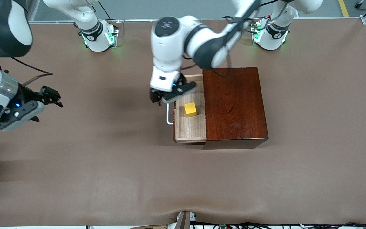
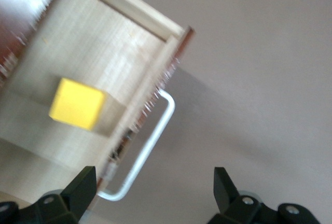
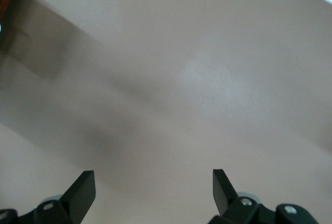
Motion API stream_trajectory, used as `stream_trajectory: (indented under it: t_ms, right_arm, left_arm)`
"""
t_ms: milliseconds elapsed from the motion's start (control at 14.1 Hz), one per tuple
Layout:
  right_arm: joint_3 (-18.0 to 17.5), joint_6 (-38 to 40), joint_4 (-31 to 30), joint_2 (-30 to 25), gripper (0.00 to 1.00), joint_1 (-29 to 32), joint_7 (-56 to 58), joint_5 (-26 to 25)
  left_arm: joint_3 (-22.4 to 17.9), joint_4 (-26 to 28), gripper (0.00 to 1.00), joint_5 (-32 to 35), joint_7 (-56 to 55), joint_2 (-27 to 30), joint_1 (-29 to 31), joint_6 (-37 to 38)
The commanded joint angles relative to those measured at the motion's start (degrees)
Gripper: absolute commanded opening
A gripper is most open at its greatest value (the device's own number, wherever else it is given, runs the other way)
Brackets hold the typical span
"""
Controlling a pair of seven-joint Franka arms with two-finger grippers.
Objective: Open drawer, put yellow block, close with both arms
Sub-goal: 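Move the left gripper to the drawer front while the right gripper withdraws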
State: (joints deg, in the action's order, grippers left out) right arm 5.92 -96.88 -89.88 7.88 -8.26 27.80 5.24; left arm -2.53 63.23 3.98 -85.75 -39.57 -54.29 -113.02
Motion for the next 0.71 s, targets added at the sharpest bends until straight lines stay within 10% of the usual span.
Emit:
stream_trajectory:
  t_ms: [0,638]
  right_arm:
    - [-1.6,0.6,-5.1,-5.1,1.00,1.7,-9.5,-1.4]
    - [-5.9,9.2,-1.7,-6.6,1.00,7.0,-30.8,-6.1]
  left_arm:
    - [-1.3,-4.3,1.00,0.9,-4.9,-4.1,-1.8,-1.8]
    - [-7.6,-4.5,1.00,0.9,-15.8,-13.2,-9.6,-9.8]
